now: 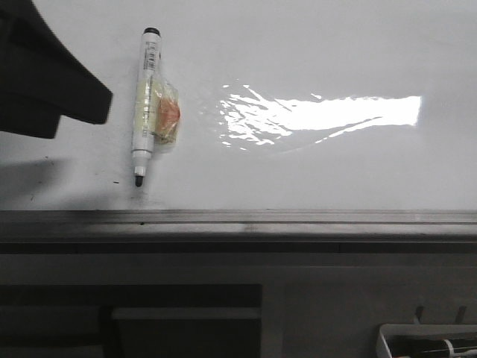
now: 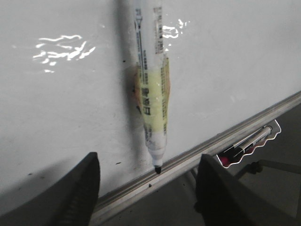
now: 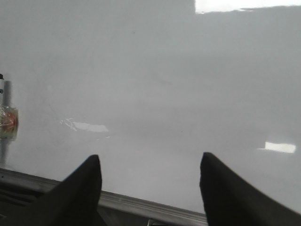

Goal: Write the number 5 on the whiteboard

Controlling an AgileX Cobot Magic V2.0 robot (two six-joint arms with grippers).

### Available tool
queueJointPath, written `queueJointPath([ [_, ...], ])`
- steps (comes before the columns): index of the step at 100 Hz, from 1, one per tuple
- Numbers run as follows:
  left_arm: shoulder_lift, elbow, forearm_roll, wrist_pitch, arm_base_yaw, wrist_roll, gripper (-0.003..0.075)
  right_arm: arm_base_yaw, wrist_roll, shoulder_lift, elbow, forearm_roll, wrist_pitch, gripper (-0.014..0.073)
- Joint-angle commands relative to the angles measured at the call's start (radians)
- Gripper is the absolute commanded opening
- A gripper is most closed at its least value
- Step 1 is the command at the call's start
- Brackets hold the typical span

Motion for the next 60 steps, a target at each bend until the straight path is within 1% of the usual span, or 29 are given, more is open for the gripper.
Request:
queueJointPath([
  [1,0.035,-0.036,-0.071,-0.121,-0.047,0.005,0.0402,0.001,-0.013,0.016,-0.036,0.01,-0.069,0.0408],
  [15,0.094,-0.036,-0.124,-0.17,-0.066,0.005,0.0402,0.001,-0.013,0.016,-0.036,0.013,-0.071,0.0408],
  [24,0.122,-0.036,-0.127,-0.186,-0.066,0.005,0.0402,0.001,-0.013,0.016,-0.036,0.026,-0.076,0.0408],
  [36,0.148,-0.036,-0.127,-0.2,-0.066,0.005,0.0372,0.003,-0.013,0.016,-0.036,0.059,-0.086,0.0408],
  [43,0.162,-0.036,-0.127,-0.208,-0.066,0.005,0.0323,0.009,-0.013,0.016,-0.036,0.061,-0.096,0.0408],
  [50,0.174,-0.036,-0.127,-0.213,-0.064,0.005,0.0253,0.018,-0.013,0.016,-0.036,0.063,-0.107,0.0408],
  [52,0.18,-0.036,-0.127,-0.213,-0.064,0.005,0.0218,0.02,-0.013,0.016,-0.036,0.063,-0.109,0.0408],
  [57,0.184,-0.036,-0.127,-0.211,-0.064,0.005,0.0159,0.028,-0.013,0.016,-0.036,0.065,-0.112,0.0408],
  [58,0.185,-0.036,-0.127,-0.209,-0.064,0.005,0.0125,0.03,-0.013,0.016,-0.038,0.065,-0.114,0.0408],
  [59,0.185,-0.036,-0.127,-0.209,-0.064,0.005,0.0125,0.033,-0.013,0.016,-0.038,0.065,-0.114,0.0408],
  [60,0.185,-0.036,-0.127,-0.209,-0.064,0.005,0.0102,0.033,-0.013,0.016,-0.038,0.065,-0.114,0.0408],
])
